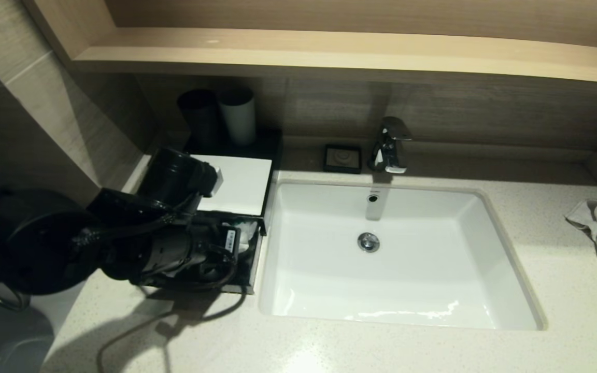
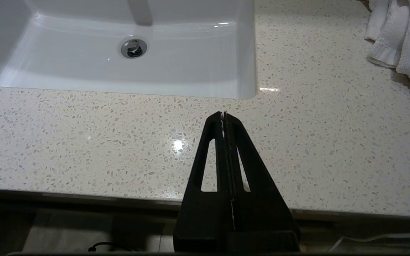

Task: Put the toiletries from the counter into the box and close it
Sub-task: Place the bathroom toiletry into the drawer

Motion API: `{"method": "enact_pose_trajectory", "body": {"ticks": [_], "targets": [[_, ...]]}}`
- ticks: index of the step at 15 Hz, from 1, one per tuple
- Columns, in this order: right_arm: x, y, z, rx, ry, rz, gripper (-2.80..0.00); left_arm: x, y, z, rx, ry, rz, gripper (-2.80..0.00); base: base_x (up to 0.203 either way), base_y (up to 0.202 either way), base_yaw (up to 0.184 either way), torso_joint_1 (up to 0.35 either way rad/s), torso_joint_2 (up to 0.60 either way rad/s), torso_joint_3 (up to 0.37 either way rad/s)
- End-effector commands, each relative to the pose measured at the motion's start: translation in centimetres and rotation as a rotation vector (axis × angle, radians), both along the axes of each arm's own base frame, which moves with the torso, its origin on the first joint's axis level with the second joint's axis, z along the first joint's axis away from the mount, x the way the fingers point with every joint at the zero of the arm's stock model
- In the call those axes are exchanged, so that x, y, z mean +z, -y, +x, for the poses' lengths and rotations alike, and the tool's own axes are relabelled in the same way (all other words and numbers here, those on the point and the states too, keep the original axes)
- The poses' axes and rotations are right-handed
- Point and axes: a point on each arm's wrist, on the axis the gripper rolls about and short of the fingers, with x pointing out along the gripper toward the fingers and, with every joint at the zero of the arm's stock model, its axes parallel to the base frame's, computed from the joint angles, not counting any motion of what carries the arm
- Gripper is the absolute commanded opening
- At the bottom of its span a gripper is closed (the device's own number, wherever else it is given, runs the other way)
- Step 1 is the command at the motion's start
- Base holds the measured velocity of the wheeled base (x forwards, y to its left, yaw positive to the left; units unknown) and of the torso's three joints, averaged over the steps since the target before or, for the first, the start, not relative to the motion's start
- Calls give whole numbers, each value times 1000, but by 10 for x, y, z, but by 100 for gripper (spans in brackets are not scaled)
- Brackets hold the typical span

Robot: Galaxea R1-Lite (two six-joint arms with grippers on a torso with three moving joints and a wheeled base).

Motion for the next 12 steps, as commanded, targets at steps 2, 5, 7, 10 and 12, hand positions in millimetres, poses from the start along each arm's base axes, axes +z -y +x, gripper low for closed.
{"method": "enact_pose_trajectory", "body": {"ticks": [2,5,7,10,12], "targets": [[0,0,0,0,0,0,-280,-5,2,4,2,-14,10,-280,0,0,0,0,0,0],[0,0,0,0,0,0,-280,-8,4,6,2,-20,14,-280,0,0,0,0,0,0],[0,0,0,0,0,0,-280,-9,5,8,2,-23,16,-280,0,0,0,0,0,0],[0,0,0,0,0,0,-280,-10,7,11,1,-13,14,-280,0,0,0,0,0,0],[0,0,0,0,0,0,-280,-11,8,13,1,-5,9,-280,0,0,0,0,0,0]]}}
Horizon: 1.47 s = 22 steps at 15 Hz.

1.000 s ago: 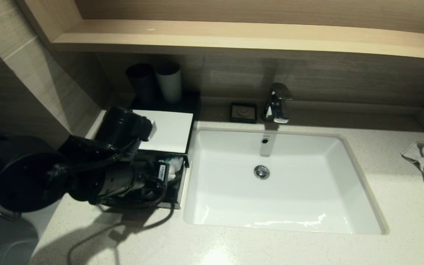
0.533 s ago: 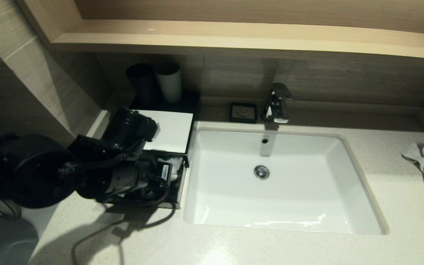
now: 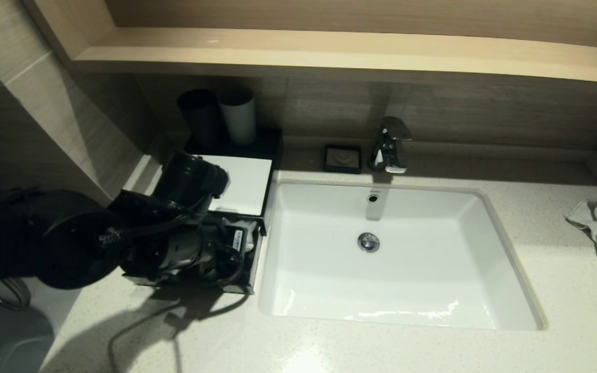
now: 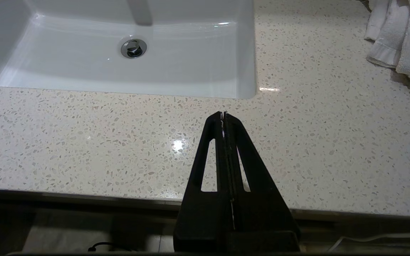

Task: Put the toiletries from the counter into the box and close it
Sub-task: Place the bathroom toiletry into the drawer

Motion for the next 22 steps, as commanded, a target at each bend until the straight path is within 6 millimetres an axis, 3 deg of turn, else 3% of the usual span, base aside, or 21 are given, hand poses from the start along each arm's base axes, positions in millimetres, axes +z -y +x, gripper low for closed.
{"method": "enact_pose_trajectory", "body": {"ticks": [1,11,12,22], "targets": [[0,0,0,0,0,0,-280,-4,2,3,3,-3,2,-280,0,0,0,0,0,0],[0,0,0,0,0,0,-280,-7,1,8,18,19,18,-280,0,0,0,0,0,0],[0,0,0,0,0,0,-280,-7,0,8,19,21,21,0,0,0,0,0,0,0],[0,0,0,0,0,0,-280,10,-4,1,25,74,-10,0,0,0,0,0,0,0]]}}
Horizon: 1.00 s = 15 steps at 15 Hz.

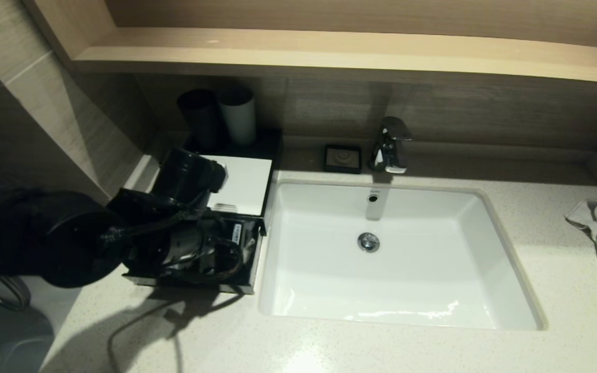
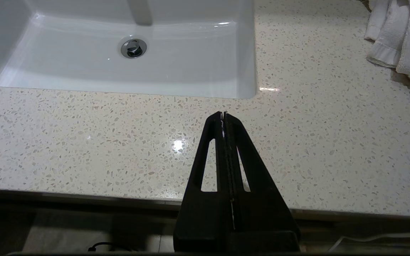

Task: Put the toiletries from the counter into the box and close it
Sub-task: Place the bathroom toiletry into the drawer

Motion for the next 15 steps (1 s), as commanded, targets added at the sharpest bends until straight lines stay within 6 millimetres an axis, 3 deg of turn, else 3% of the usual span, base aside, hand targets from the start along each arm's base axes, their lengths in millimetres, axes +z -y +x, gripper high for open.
{"method": "enact_pose_trajectory", "body": {"ticks": [1,5,6,10,15], "targets": [[0,0,0,0,0,-1,-280,11,-4,-6,3,29,-19,0,0,0,0,0,0,0],[0,0,0,0,0,-1,-280,25,-12,-19,5,63,-38,0,0,0,0,0,0,0],[0,0,0,0,0,-1,-280,27,-14,-22,4,65,-38,-280,0,0,0,0,0,0],[0,0,0,0,0,-1,-280,39,-26,-41,4,59,-34,-280,0,0,0,0,0,0],[0,0,0,0,0,-1,-280,31,-46,-70,21,16,-7,-280,0,0,0,0,0,0]]}}
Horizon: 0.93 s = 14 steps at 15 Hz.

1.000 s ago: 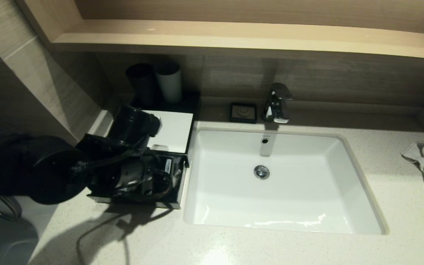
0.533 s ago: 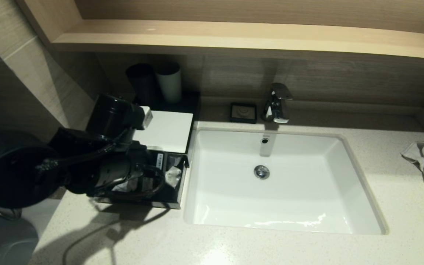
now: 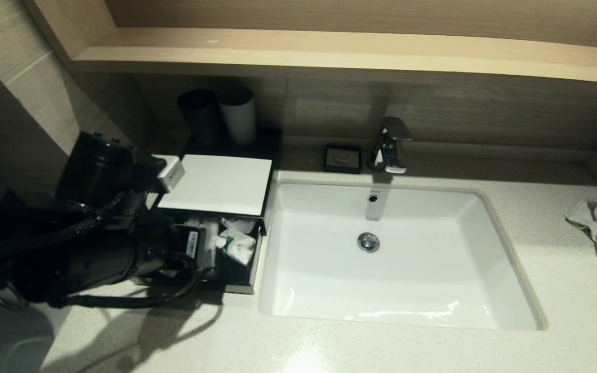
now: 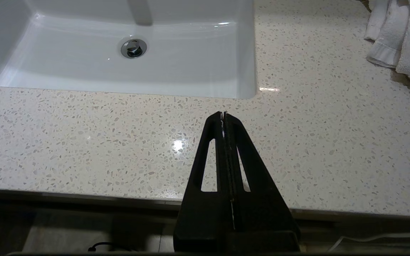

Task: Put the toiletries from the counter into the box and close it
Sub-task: Close the drawer

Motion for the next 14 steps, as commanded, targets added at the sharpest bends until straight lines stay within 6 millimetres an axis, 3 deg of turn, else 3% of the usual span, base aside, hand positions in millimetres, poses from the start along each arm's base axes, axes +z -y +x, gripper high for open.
{"method": "enact_pose_trajectory", "body": {"ticks": [1,5,14], "targets": [[0,0,0,0,0,-1,-280,-2,-11,-16,21,4,11,-280,0,0,0,0,0,0],[0,0,0,0,0,-1,-280,-20,-21,-30,40,-44,38,-280,0,0,0,0,0,0],[0,0,0,0,0,-1,-280,-44,-23,-34,54,-128,65,-280,0,0,0,0,0,0]]}}
